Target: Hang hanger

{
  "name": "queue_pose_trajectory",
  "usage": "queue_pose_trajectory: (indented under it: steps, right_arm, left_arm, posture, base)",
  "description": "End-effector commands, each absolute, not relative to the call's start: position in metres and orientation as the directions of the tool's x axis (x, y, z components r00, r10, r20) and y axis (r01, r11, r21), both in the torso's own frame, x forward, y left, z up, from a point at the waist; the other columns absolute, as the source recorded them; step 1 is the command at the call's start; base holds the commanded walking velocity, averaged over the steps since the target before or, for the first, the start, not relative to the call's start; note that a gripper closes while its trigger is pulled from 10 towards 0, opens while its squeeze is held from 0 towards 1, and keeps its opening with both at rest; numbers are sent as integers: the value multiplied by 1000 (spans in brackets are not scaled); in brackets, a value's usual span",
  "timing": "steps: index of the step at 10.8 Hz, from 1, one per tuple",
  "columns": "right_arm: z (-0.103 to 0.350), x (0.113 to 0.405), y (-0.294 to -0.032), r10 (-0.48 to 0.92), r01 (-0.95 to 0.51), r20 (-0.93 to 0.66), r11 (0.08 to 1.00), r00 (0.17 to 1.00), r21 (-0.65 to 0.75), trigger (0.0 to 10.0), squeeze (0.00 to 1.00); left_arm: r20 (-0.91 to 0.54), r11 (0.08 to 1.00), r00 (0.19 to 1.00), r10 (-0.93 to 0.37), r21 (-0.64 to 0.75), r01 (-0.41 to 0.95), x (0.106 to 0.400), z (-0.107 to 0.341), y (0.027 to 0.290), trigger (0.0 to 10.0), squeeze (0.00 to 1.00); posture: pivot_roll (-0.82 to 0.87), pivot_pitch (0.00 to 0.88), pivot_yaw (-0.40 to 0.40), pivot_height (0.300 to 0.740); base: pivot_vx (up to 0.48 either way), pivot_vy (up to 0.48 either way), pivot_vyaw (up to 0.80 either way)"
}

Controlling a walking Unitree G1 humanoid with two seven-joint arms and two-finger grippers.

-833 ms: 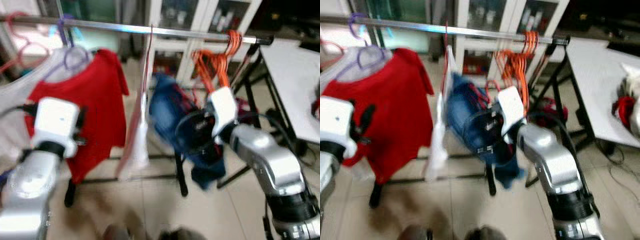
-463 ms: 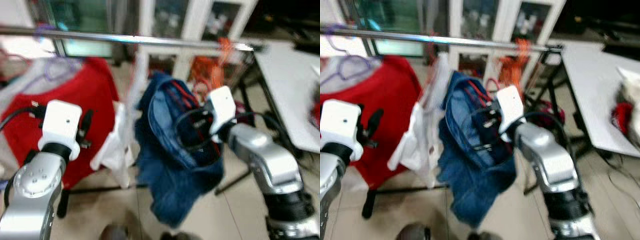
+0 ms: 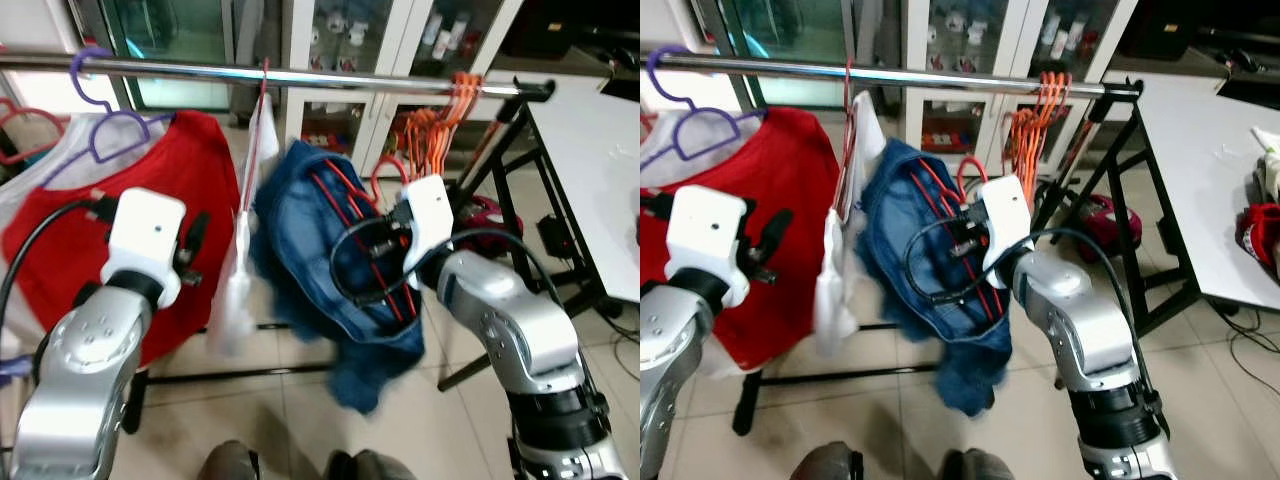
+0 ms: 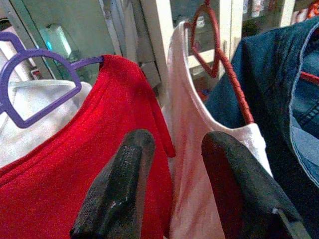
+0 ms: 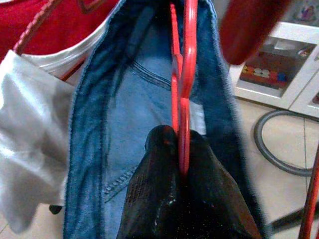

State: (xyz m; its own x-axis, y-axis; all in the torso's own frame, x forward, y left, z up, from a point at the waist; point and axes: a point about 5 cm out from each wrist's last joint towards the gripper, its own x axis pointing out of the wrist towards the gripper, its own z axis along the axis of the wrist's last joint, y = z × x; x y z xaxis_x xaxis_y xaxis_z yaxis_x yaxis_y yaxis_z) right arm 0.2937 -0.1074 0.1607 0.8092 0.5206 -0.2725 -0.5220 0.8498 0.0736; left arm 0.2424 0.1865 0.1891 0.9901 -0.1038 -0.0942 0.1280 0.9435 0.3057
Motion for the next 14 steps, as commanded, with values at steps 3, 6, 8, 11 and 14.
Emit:
queue_pose_trajectory:
  steps: [3,6,8,11,14]
  right_arm:
    - [172,292,-117,470,-481,-245,876,848,16,10000,0]
    - [178,298,-121,448,-465,-227,885,865,-29,10000,0]
    - [182,305,-122,456,-481,-224,875,861,-65,10000,0]
    - [195,327,-108,467,-496,-208,861,859,-114,10000,0]
    - [205,355,-96,404,-426,-180,898,897,-109,10000,0]
  left_arm:
    - [-86,940,988,-128,308,149,252,190,179,10000,0]
    - [-62,941,996,-64,330,81,260,191,177,10000,0]
    - [-68,962,996,-63,260,79,259,189,171,10000,0]
    - [-75,944,990,-122,299,139,255,188,167,10000,0]
    - [-104,917,975,-195,334,219,253,192,163,10000,0]
  posture:
    - [65,90,-76,740]
    - [65,88,-92,740]
    - [59,79,-104,740]
    - [66,73,-110,740]
    - [86,88,-101,740]
  base:
    - [0,480,-533]
    - [0,-240,0]
    - [0,0,0]
    - [0,0,0]
    - [0,0,0]
